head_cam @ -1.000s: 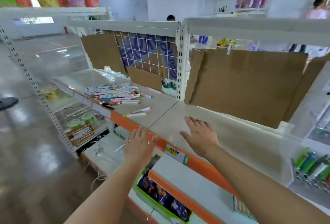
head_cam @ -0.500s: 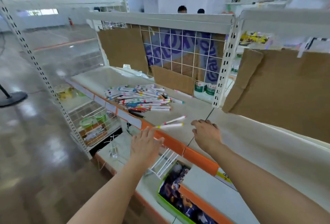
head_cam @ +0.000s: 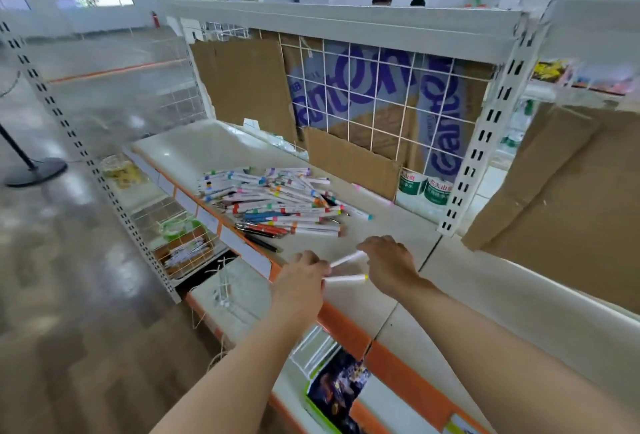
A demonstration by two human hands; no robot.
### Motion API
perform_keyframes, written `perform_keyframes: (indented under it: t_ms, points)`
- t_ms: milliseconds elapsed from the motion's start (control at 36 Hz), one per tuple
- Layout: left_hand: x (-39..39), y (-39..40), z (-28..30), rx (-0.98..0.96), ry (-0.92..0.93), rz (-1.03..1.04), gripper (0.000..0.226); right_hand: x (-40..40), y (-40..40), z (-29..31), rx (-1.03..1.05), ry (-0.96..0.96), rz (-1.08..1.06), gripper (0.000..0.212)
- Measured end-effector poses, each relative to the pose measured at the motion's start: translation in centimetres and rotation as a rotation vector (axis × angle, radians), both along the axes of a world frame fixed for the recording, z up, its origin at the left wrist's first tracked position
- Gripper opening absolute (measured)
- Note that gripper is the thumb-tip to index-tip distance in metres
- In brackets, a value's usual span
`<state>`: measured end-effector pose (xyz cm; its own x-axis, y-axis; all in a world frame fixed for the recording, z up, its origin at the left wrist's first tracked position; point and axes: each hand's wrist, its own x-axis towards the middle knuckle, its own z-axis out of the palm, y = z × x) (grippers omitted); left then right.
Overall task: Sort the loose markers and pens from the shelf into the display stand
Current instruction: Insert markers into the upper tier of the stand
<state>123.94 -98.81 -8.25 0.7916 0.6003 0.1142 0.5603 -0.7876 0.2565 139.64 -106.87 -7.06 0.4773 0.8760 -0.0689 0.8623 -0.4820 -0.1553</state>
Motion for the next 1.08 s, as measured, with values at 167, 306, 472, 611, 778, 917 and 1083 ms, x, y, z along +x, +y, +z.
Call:
perform_keyframes:
  t_ms: [167,306,472,611,778,917,1083]
  points:
    - [1.9,0.4,-0.5,0.101,0.146,-0.089,0.034,1.0,1.3,-0.5,-0.019,-0.078,0.033,0.042]
    - [2.5,0.9,-0.8,0.160,0.136,-0.095,0.033,1.3,1.5,-0.5,0.004,-0.089,0.026,0.015]
    - [2.7,1.2,-0.6,0.126,-0.018,-0.084,0.026,1.6,0.2,1.0,0.243,0.055,-0.123,0.012]
    - [2.9,1.3,-0.1,0.010,-0.230,-0.075,0.021,1.7,-1.4,1.0,0.579,0.168,-0.305,0.017]
    - [3.3,-0.6,1.3,-0.125,-0.335,-0.017,0.025,0.3,-4.2,1.3,0.891,0.227,-0.515,0.020]
    - [3.9,-3.1,1.6,-0.166,-0.349,-0.145,0.026,-1.7,-8.2,2.1,0.980,0.101,-0.656,0.010]
    - [5.6,-7.6,1.9,-0.218,-0.397,-0.332,0.019,-3.2,-15.1,1.9,0.820,-0.038,-0.783,0.019]
